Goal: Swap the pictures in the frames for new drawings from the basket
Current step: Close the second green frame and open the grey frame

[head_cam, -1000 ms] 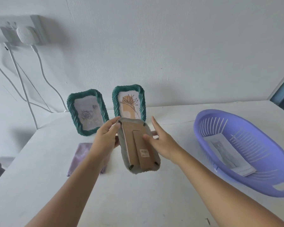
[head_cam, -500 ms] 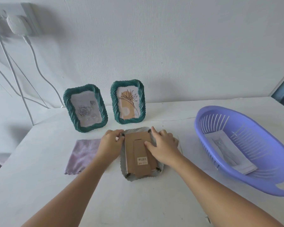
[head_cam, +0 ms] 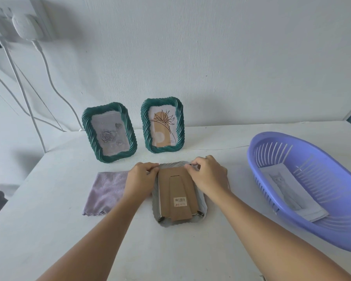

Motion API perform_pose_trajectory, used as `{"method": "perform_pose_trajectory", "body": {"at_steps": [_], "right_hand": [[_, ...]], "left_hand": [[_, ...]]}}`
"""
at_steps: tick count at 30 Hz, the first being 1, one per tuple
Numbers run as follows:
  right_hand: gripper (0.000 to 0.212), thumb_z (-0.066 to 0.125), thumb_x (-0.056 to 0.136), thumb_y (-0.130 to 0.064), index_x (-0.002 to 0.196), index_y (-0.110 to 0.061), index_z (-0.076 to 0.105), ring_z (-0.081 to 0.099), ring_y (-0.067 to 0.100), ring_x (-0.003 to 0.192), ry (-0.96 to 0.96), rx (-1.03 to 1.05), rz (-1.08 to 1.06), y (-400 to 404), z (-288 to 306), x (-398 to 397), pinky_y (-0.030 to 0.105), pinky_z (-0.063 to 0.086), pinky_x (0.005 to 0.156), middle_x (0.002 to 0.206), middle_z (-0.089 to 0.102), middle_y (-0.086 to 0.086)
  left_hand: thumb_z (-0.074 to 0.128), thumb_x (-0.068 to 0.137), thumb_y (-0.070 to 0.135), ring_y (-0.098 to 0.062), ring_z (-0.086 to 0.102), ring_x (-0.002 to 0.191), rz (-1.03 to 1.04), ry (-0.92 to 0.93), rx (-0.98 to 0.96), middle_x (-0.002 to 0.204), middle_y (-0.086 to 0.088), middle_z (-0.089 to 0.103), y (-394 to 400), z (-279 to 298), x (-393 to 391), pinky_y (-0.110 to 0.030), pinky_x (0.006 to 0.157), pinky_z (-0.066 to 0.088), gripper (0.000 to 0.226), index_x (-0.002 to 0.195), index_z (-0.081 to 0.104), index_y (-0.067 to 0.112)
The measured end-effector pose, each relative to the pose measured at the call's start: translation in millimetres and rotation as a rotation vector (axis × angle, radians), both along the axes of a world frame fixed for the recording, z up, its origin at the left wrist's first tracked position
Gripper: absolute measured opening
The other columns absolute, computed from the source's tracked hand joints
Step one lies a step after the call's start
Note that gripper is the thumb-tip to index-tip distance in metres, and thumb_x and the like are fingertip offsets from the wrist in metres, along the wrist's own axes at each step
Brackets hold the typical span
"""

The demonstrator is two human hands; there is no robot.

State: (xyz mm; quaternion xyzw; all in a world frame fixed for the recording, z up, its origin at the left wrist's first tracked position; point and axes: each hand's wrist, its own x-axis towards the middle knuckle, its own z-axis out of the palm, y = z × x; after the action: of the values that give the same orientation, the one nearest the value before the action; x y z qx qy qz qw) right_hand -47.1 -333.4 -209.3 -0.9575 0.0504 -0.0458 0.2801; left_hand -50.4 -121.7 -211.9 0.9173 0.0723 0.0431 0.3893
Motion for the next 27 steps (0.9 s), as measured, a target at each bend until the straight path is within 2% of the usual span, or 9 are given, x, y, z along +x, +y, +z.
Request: {"method": "perform_pose_trajectory", "body": {"at_steps": [4, 8, 12, 16, 21, 27], "right_hand": [[0.03, 0.058, 0.09, -0.061, 0.094, -0.033, 0.068, 0.063, 0.019, 0.092, -0.035, -0.014, -0.046, 4, -4, 2, 0.039, 0.045, 0.092, 0.096, 0.061, -0.009], [0.025, 0.059, 0.093, -0.056, 0.092, -0.033, 0.068, 0.062, 0.018, 0.09, -0.045, -0.011, -0.047, 3, -5, 4, 0.039, 0.044, 0.091, 0.094, 0.059, -0.01], [0.024, 0.058, 0.094, -0.055, 0.093, -0.032, 0.068, 0.062, 0.019, 0.09, -0.05, -0.019, -0.043, 3, -5, 4, 0.038, 0.044, 0.089, 0.094, 0.059, -0.01], [0.023, 0.059, 0.094, -0.053, 0.091, -0.032, 0.068, 0.061, 0.018, 0.087, -0.058, -0.014, -0.039, 2, -5, 4, 0.038, 0.044, 0.089, 0.09, 0.056, -0.011], [0.017, 0.058, 0.095, -0.045, 0.09, -0.032, 0.068, 0.06, 0.017, 0.085, -0.044, -0.013, -0.03, 2, -5, 5, 0.037, 0.044, 0.087, 0.087, 0.056, -0.012], [0.017, 0.053, 0.097, -0.036, 0.094, -0.032, 0.069, 0.063, 0.017, 0.088, 0.01, -0.017, 0.008, -4, -4, 8, 0.035, 0.043, 0.084, 0.088, 0.068, -0.014]], "left_hand": [[0.067, 0.096, 0.022, -0.006, 0.06, 0.089, 0.005, 0.005, -0.017, 0.11, 0.006, 0.075, 1, 3, 1, -0.018, 0.079, 0.039, 0.02, 0.113, 0.078, 0.021], [0.068, 0.095, 0.024, -0.009, 0.064, 0.095, -0.022, 0.039, -0.016, 0.108, 0.007, 0.075, 5, 4, 2, -0.019, 0.082, 0.04, 0.022, 0.116, 0.077, 0.023], [0.067, 0.095, 0.018, -0.01, 0.063, 0.091, -0.025, 0.06, -0.035, 0.109, 0.006, 0.076, 7, 5, 5, -0.02, 0.083, 0.041, 0.024, 0.116, 0.077, 0.024], [0.062, 0.096, 0.016, -0.019, 0.069, 0.094, -0.037, 0.099, -0.048, 0.101, 0.008, 0.077, 10, 4, 4, -0.022, 0.08, 0.048, 0.03, 0.119, 0.076, 0.028], [0.062, 0.094, 0.018, -0.008, 0.063, 0.093, -0.029, 0.097, -0.036, 0.1, 0.01, 0.075, 7, 7, 4, -0.018, 0.082, 0.041, 0.03, 0.118, 0.076, 0.029], [0.063, 0.093, 0.019, -0.006, 0.063, 0.085, -0.033, 0.079, -0.004, 0.095, 0.012, 0.076, 6, 9, 3, -0.01, 0.067, 0.042, 0.029, 0.116, 0.077, 0.031]]}}
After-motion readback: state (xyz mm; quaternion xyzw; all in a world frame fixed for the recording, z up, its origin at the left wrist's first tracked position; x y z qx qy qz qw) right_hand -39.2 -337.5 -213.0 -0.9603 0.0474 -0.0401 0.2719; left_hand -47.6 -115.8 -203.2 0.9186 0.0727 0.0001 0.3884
